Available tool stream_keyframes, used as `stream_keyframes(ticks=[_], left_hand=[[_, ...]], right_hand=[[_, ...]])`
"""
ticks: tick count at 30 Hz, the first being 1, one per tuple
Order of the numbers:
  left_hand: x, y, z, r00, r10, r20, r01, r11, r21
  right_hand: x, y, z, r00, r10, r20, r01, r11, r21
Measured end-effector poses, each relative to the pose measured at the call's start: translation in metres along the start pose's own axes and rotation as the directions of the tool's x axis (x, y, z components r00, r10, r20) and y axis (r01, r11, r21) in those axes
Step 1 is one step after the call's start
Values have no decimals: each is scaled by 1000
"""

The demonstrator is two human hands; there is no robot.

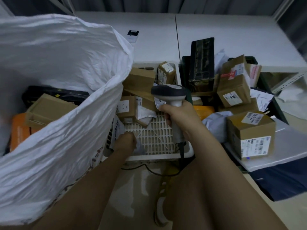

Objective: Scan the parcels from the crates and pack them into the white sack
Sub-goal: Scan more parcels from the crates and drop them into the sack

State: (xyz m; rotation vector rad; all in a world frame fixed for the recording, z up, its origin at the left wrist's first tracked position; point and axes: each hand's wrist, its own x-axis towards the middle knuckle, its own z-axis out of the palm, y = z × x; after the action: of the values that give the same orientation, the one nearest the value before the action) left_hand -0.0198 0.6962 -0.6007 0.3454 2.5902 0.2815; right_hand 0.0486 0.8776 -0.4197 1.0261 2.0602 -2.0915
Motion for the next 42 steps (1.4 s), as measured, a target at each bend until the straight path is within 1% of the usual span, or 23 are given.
stream_keyframes(ticks=[3,7,9,12,14,16,18,19,20,22,24,26,28,31,33,36,38,39,42], left_hand=[[-7,-1,-4,1000,-14,-23,14,1000,-2],[-12,1,-6,995,-69,71,77,991,-110],[-13,4,-5,992,-82,96,90,993,-76],[-14,9,-1,986,-121,111,119,993,25],[-14,12,1,983,-152,105,148,988,47],[-13,14,3,986,-140,93,137,990,39],[-13,17,2,988,-147,41,148,988,-38],[-13,18,0,988,-155,-6,153,981,-121],[-12,19,-3,987,-151,-56,134,963,-236],[-18,24,-15,985,-66,-157,-18,878,-478],[-35,35,-35,967,18,-255,-174,779,-602],[-56,49,-56,936,72,-343,-294,694,-657],[-76,67,-75,896,93,-435,-397,605,-690],[-104,88,-102,840,85,-536,-499,512,-700],[-121,98,-116,811,96,-577,-548,470,-692],[-146,104,-135,783,102,-614,-586,451,-673],[-164,105,-152,762,86,-642,-603,456,-654],[-174,104,-161,745,81,-663,-615,468,-634],[-201,100,-189,677,74,-732,-631,571,-526]], right_hand=[[-13,1,2,1000,4,4,-4,1000,2],[-27,6,3,1000,8,0,-8,1000,17],[-30,6,3,1000,3,5,-3,1000,10],[-28,8,5,1000,-1,-8,1,1000,-10],[-25,9,9,1000,1,-18,-2,1000,-26],[-22,8,13,1000,5,-3,-5,999,-39],[-19,7,16,1000,-2,15,3,999,-43],[-17,7,17,1000,-5,17,6,999,-46],[-16,8,17,1000,-6,12,7,999,-52],[-13,8,15,1000,-14,-19,13,999,-48],[-11,8,11,997,-26,-76,25,1000,-14],[-12,7,7,989,-36,-140,42,998,42],[-15,10,0,970,-41,-238,61,995,79],[-28,11,-15,924,-36,-381,114,976,183],[-43,8,-26,899,-44,-436,166,955,246],[-66,-1,-39,884,-86,-460,238,929,284],[-82,-8,-42,890,-127,-437,283,907,312],[-90,-11,-43,893,-155,-422,306,897,318],[-110,-19,-40,904,-240,-354,354,884,306]])
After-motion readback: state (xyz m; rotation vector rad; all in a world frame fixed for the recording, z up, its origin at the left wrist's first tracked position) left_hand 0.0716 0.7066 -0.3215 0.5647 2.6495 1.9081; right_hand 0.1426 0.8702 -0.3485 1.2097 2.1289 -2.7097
